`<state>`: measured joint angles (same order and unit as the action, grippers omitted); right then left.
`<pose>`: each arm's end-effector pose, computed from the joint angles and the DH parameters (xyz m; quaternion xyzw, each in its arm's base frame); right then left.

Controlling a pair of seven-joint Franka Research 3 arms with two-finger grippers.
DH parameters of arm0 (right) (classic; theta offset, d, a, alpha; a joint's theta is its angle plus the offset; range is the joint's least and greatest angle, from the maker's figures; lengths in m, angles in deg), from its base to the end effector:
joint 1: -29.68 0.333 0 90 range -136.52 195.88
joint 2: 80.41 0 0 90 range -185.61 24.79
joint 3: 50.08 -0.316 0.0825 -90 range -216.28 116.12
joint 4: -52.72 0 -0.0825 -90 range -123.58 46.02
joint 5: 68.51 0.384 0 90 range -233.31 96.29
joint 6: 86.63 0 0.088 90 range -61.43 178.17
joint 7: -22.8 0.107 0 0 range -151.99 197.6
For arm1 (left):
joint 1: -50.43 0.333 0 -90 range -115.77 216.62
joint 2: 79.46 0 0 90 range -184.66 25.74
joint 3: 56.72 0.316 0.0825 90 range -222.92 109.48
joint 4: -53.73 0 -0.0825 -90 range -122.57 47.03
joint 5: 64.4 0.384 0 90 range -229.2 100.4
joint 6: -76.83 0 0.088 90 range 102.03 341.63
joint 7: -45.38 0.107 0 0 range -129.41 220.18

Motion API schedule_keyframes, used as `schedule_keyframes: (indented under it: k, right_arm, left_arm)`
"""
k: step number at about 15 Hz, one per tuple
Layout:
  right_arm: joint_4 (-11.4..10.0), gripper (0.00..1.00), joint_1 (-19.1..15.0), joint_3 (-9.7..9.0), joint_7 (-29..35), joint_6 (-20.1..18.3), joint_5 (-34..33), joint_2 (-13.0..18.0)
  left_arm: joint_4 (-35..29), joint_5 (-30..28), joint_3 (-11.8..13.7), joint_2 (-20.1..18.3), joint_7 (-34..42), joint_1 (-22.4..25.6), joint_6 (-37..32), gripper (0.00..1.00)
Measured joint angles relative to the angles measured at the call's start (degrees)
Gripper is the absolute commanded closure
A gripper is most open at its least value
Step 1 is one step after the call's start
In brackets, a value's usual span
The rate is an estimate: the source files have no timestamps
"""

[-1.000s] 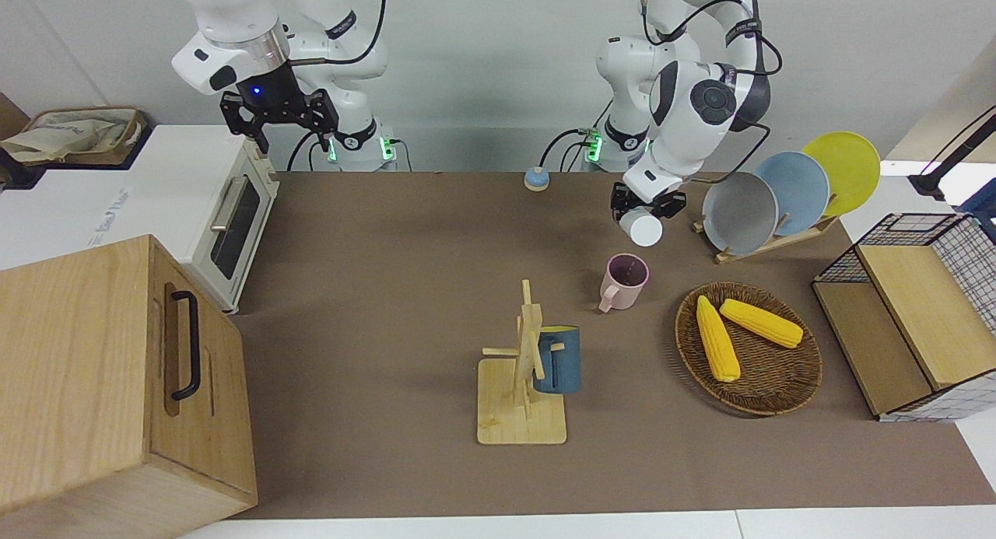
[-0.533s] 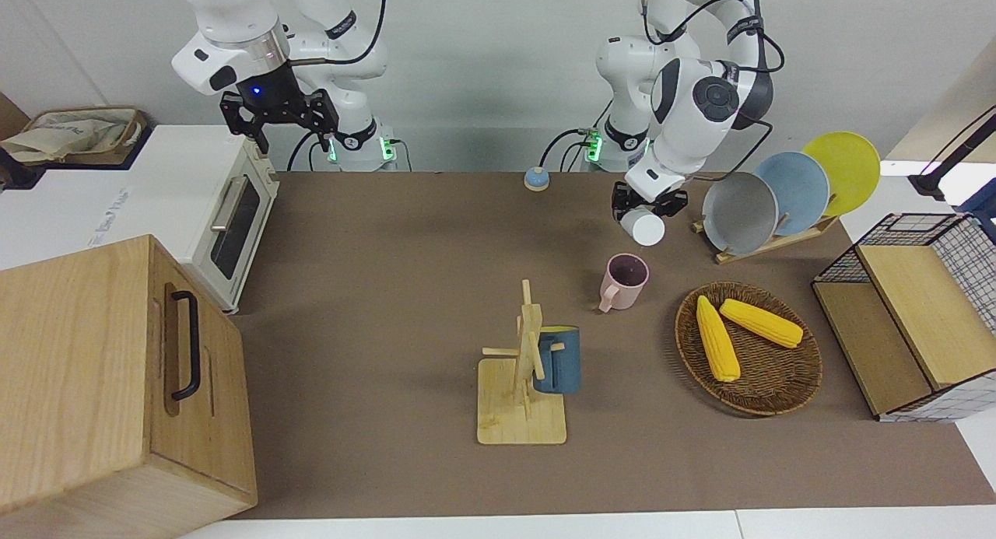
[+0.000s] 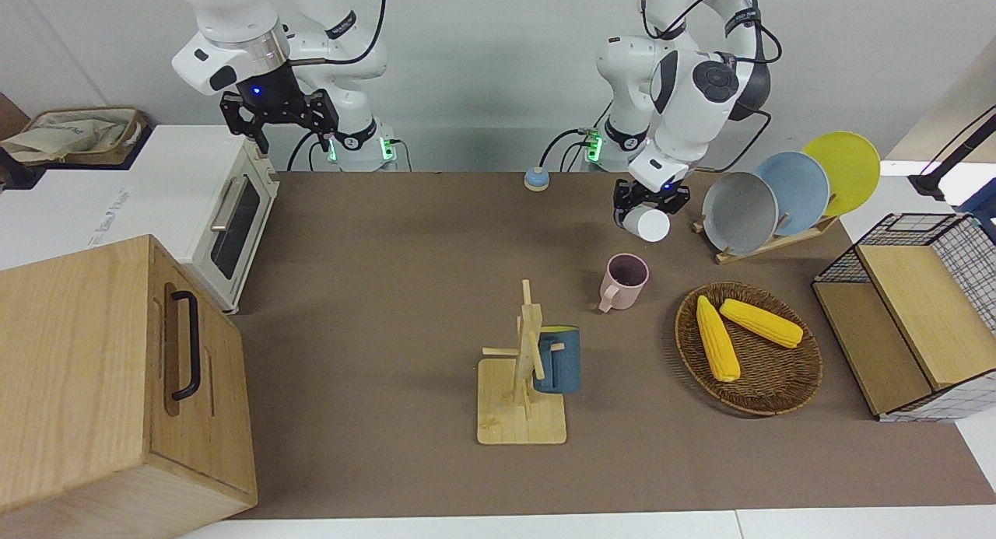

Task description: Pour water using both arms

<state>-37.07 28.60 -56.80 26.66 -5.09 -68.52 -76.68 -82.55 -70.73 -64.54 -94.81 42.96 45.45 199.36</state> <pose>0.5159 0.0532 0.6485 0.9991 0.0152 -0.0392 0.0072 0.4463 -0.1075 0.4274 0.9977 -0.0592 0.0094 0.0304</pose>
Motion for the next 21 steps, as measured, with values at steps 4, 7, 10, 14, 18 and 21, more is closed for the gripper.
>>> schedule_keyframes:
  k: [4,7,10,14,18,21]
  right_arm:
    - [0.0,0.009,0.0,0.0,0.0,0.0,0.0,0.0]
    - [0.0,0.009,0.0,0.0,0.0,0.0,0.0,0.0]
    - [0.0,0.009,0.0,0.0,0.0,0.0,0.0,0.0]
    - [0.01,0.009,0.0,0.0,0.0,0.0,0.0,0.0]
    - [0.01,0.009,0.0,0.0,0.0,0.0,0.0,-0.01]
    - [0.01,0.009,0.0,0.0,0.0,0.0,0.0,-0.01]
  left_arm:
    - [-4.7,0.0,0.0,-3.79,-0.03,0.0,4.78,1.0]
    - [-8.26,0.0,0.0,-6.52,-0.15,0.0,9.92,1.0]
    - [-9.69,0.0,0.02,-8.36,-1.51,0.23,13.36,1.0]
    - [-9.8,0.0,-0.25,-9.89,-2.29,3.29,18.06,1.0]
    - [-9.67,3.11,-0.74,-10.25,-3.03,7.38,25.05,1.0]
    - [-8.34,3.78,-0.83,-10.29,-3.95,9.93,27.44,1.0]
